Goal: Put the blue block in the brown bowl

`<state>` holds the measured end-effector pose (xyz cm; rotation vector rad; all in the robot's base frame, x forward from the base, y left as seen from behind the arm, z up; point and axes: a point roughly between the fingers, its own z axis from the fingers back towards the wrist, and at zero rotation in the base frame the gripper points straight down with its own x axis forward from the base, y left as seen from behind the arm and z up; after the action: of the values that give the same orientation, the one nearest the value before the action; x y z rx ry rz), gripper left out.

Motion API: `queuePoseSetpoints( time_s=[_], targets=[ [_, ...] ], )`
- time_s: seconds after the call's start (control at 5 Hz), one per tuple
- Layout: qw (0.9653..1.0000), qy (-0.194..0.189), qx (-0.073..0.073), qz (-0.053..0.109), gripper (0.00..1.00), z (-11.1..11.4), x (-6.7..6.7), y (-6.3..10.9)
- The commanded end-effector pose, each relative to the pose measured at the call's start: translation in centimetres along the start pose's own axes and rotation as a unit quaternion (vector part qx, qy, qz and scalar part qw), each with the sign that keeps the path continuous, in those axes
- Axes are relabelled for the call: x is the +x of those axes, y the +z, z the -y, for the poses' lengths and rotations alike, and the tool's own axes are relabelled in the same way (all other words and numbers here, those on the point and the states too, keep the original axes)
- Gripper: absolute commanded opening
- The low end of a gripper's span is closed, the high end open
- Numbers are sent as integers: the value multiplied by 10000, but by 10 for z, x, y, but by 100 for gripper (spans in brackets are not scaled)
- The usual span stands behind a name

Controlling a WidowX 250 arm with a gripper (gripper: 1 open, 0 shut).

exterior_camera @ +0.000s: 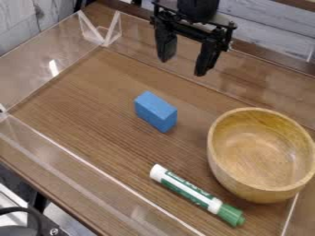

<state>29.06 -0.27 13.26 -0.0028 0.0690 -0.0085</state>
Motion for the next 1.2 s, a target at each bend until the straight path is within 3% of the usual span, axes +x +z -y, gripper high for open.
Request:
queuePoseSetpoints(
  time_s=[0.0, 0.2, 0.6, 1.0],
  targets=[
    [9996, 289, -62, 45, 100, -1, -4, -6],
    [9970, 718, -198, 219, 100, -3, -13, -16],
    [9924, 1106, -398, 352, 100, -12, -21, -34],
    [9791, 1932, -506, 397, 100, -16, -19, -49]
  ],
)
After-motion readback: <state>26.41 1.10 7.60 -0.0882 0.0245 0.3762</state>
